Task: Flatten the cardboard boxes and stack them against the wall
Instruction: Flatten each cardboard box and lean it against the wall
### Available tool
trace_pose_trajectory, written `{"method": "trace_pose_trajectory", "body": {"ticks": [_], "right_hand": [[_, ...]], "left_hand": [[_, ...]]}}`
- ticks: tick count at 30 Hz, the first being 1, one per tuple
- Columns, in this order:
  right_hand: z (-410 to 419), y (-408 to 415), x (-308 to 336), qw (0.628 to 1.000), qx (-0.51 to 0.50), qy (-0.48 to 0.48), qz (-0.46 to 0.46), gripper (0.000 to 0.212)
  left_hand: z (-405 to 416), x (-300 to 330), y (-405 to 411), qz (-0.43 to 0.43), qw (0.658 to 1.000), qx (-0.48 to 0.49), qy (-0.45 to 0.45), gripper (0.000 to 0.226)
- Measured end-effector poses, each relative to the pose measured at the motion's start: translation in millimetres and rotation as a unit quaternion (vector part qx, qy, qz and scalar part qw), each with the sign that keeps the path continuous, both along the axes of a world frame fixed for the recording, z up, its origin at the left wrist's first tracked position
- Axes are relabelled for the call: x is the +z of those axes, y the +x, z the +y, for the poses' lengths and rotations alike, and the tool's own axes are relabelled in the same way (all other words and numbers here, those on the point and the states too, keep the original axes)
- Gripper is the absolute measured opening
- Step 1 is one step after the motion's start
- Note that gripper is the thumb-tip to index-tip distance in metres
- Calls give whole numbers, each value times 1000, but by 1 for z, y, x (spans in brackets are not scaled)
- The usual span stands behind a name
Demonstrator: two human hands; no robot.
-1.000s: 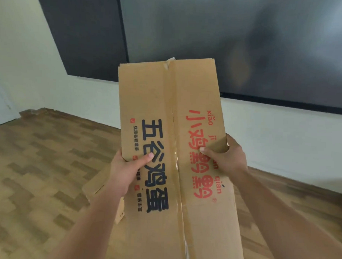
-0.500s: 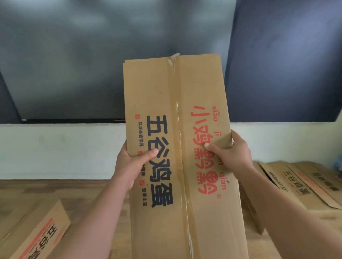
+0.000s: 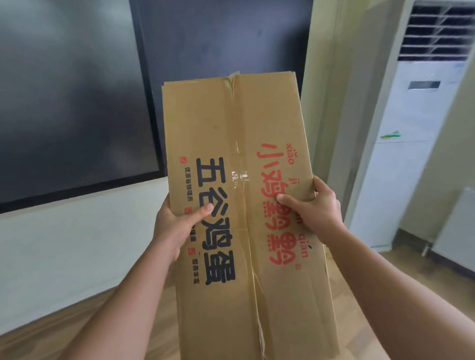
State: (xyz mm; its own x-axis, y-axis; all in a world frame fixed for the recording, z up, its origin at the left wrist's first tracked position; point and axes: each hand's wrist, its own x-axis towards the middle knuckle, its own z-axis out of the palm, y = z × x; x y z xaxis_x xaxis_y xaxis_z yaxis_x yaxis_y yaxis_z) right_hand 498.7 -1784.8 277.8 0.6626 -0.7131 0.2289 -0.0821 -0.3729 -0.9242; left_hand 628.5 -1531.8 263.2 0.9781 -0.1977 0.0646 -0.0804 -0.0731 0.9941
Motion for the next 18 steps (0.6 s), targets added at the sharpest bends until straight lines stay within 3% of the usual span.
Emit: {"method": "trace_pose_trajectory", "body": {"ticks": [3, 7, 11, 18], "right_hand": [[-60, 5, -6, 999, -42, -1, 0, 83], [-143, 9, 0, 996, -87, 1, 12, 70], [-218, 9, 1, 992, -124, -3, 23, 71], [-364, 28, -22, 988, -150, 0, 36, 72]], "left_hand": [[-69, -5, 23, -2, 999, -45, -5, 74], [-172, -6, 54, 12, 995, -99, -5, 76], [-264, -10, 74, 14, 990, -143, -1, 78], [-415, -32, 101, 25, 986, -167, 4, 77]]}}
